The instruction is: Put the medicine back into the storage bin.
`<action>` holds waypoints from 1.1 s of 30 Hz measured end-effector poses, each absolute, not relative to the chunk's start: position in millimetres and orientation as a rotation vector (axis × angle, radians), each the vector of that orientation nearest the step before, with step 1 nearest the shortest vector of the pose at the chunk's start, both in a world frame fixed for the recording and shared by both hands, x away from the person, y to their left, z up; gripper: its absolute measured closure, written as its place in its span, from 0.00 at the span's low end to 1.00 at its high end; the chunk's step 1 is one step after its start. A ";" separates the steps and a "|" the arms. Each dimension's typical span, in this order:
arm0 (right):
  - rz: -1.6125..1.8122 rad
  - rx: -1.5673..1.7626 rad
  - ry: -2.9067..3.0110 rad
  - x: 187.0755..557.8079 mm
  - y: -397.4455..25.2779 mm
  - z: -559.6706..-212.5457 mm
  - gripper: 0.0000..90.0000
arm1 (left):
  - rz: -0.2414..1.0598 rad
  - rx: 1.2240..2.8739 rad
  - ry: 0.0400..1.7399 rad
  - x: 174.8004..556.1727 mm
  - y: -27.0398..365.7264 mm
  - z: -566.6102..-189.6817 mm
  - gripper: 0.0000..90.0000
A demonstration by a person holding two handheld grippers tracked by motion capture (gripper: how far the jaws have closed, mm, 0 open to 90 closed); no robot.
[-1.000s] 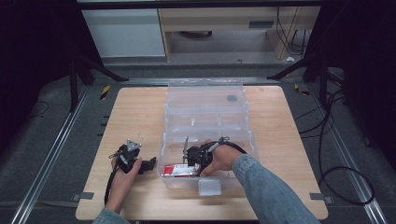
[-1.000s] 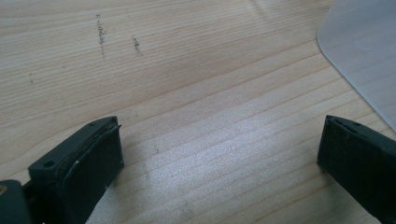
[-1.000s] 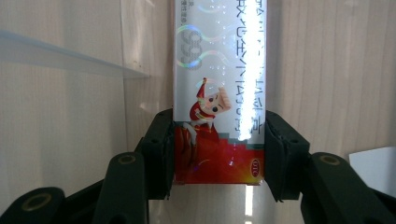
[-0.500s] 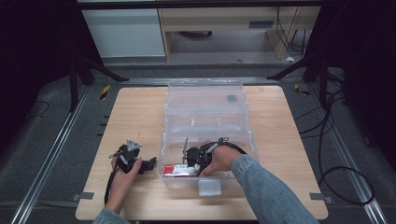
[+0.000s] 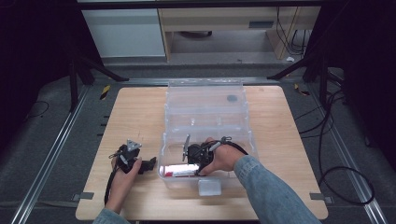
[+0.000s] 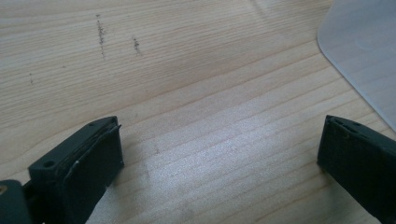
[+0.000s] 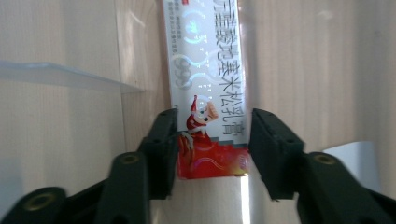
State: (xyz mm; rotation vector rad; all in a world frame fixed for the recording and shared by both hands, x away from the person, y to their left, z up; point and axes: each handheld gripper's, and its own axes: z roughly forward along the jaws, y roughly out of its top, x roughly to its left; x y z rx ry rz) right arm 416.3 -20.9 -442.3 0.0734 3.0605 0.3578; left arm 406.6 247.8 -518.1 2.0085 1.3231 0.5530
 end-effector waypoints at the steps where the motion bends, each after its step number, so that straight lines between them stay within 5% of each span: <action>1: 0.375 0.069 3.047 415.8 -22.2 -440.4 0.62 | 0.553 2.009 1.323 406.6 247.8 -518.1 0.00; 16: 0.600 0.238 2.929 405.9 -50.2 -401.6 0.74 | 0.591 2.013 1.301 400.7 251.4 -509.7 0.05; 33: 0.796 0.470 2.741 413.7 -97.8 -342.4 0.50 | 0.652 1.967 1.153 370.8 246.2 -452.2 0.07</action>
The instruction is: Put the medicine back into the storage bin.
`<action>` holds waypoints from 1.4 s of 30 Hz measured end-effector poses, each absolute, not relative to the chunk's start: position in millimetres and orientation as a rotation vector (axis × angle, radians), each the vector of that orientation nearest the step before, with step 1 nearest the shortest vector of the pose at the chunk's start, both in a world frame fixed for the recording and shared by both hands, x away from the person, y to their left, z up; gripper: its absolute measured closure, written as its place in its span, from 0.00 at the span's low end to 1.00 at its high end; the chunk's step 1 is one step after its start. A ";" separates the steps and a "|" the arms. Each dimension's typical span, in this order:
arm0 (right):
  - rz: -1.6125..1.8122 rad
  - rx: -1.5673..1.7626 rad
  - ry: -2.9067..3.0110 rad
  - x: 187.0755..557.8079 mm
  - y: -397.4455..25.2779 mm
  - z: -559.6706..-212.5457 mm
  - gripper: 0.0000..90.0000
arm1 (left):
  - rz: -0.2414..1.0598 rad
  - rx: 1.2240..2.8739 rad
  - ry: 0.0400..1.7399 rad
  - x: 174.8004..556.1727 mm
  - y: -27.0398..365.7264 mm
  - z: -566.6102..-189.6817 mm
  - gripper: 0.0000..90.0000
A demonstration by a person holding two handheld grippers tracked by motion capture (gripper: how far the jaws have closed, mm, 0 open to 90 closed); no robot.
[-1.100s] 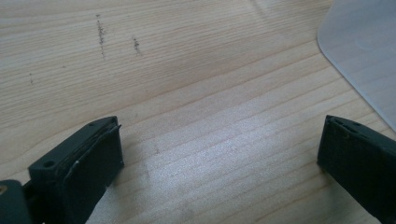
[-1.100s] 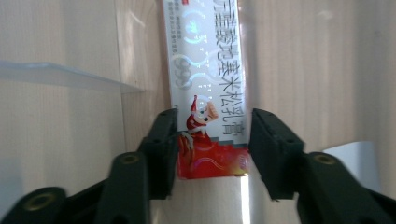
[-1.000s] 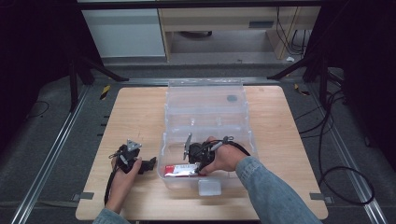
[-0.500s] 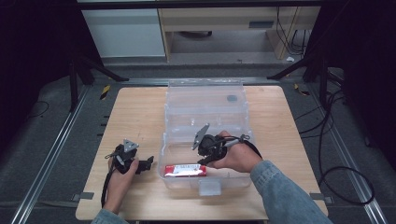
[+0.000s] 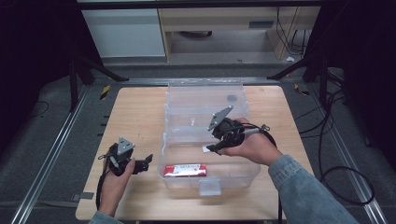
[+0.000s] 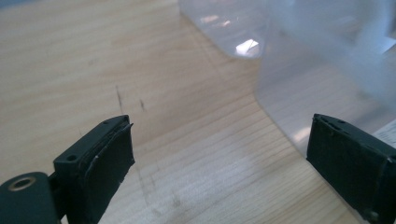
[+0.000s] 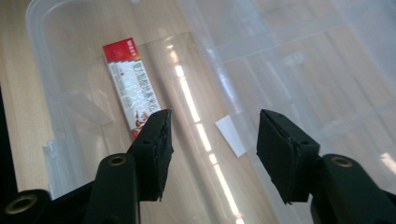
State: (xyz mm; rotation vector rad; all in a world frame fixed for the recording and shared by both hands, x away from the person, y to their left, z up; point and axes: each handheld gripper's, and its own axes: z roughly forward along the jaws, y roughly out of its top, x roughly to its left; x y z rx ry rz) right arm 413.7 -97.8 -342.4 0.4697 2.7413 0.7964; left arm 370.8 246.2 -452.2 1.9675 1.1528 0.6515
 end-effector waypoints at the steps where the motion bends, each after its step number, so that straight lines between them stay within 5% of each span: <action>1: 0.804 0.467 2.729 414.7 -100.0 -340.0 0.48 | 0.667 1.970 1.137 368.5 243.9 -445.4 0.08; 14: 0.775 0.573 2.606 422.8 -128.1 -316.2 0.32 | 0.620 1.961 0.966 343.1 223.0 -402.3 0.06; 19: 0.729 0.571 2.567 426.0 -135.1 -309.8 0.42 | 0.578 2.018 0.882 339.2 213.0 -389.1 0.06; 24: 0.734 0.553 2.609 438.0 -139.2 -311.0 0.68 | 0.518 2.059 0.800 339.9 197.1 -387.5 0.16; 33: 0.691 0.461 2.623 460.4 -134.3 -307.4 0.67 | 0.433 2.153 0.711 346.2 167.1 -397.0 0.32; 42: 0.661 0.466 2.614 482.2 -135.2 -295.8 0.74 | 0.370 2.155 0.671 345.0 158.6 -400.1 0.34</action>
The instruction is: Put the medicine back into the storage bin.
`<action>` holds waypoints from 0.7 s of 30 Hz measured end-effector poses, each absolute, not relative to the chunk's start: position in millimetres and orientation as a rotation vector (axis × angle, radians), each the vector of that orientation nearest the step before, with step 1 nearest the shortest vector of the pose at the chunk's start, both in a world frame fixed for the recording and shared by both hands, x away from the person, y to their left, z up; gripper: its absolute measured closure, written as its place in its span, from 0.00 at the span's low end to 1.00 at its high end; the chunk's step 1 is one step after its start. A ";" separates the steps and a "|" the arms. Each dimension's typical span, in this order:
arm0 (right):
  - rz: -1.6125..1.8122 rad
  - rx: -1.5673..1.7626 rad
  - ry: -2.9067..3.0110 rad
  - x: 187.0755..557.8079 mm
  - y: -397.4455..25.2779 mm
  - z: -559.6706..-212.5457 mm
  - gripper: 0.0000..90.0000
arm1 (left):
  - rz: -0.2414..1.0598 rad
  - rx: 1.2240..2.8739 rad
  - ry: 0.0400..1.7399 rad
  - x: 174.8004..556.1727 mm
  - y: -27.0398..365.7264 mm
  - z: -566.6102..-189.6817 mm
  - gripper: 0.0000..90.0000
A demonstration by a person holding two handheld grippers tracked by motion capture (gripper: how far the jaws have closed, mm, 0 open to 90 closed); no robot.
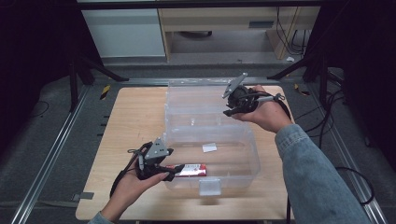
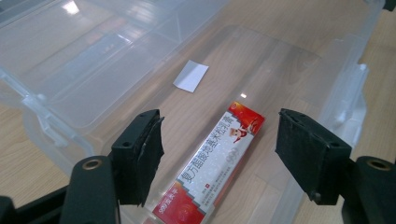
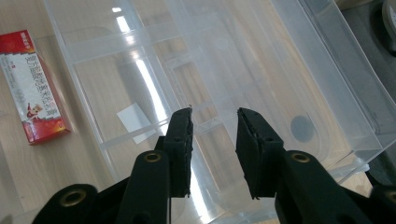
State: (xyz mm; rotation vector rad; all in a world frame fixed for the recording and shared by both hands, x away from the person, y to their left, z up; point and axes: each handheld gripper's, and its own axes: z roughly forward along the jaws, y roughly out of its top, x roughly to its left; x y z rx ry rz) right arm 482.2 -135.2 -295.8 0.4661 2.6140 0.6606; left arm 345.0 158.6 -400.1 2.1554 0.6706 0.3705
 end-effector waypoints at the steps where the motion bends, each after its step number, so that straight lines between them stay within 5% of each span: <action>1: 0.661 0.466 2.614 482.2 -135.2 -295.8 0.74 | 0.367 2.155 0.665 344.6 158.7 -399.7 0.34; 12: 0.602 0.502 2.590 492.8 -140.4 -299.8 0.53 | 0.329 2.174 0.601 340.3 158.9 -397.2 0.23; 21: 0.524 0.446 2.657 506.7 -142.7 -312.9 0.57 | 0.287 2.257 0.550 337.7 152.8 -415.5 0.20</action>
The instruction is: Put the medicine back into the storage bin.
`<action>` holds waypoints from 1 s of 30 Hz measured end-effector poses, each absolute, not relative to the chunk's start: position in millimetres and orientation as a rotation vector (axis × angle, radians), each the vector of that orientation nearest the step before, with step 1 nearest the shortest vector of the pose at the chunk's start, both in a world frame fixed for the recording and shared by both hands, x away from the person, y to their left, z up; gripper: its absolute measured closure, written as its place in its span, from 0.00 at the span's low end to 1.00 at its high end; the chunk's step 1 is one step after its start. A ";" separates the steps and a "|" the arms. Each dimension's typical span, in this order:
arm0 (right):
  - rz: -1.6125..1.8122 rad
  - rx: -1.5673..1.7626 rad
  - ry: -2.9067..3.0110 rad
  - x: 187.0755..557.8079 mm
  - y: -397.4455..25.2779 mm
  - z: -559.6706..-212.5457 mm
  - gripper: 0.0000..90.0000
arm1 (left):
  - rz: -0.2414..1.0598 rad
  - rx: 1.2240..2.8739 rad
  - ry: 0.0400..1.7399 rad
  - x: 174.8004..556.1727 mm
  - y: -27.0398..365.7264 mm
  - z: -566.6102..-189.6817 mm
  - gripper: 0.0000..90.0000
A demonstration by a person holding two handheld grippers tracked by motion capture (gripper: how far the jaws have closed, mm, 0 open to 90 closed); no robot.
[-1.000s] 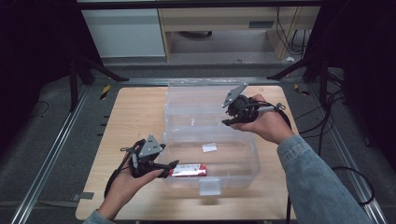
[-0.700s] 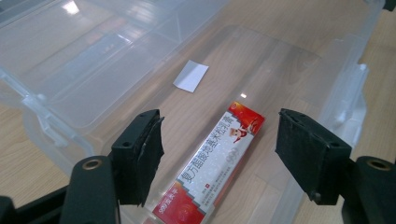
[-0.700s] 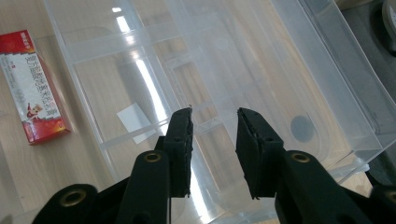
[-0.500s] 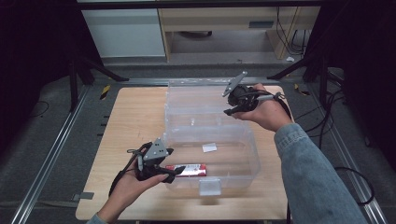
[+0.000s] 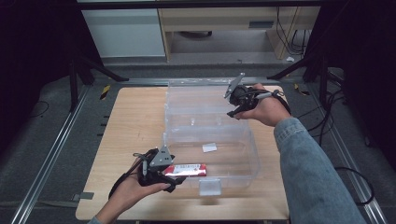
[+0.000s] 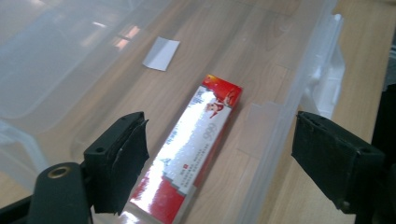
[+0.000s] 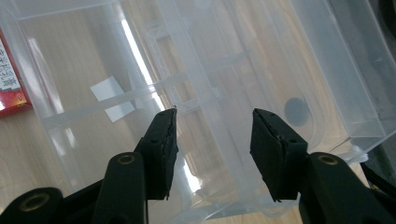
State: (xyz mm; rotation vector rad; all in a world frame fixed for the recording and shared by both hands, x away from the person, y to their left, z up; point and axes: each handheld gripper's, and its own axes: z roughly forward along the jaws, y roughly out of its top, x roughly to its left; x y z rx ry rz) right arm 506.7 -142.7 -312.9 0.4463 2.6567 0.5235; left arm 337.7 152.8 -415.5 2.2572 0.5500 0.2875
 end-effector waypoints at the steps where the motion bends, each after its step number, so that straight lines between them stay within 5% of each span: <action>1: 0.523 0.450 2.659 507.6 -142.6 -314.2 0.58 | 0.267 2.255 0.542 337.4 153.1 -417.5 0.20; 10: 0.493 0.439 2.680 513.5 -140.1 -321.9 0.58 | 0.256 2.356 0.486 337.0 146.6 -425.7 0.22; 30: 0.485 0.460 2.688 517.5 -148.9 -322.1 0.64 | 0.219 2.538 0.379 344.6 142.3 -429.8 0.62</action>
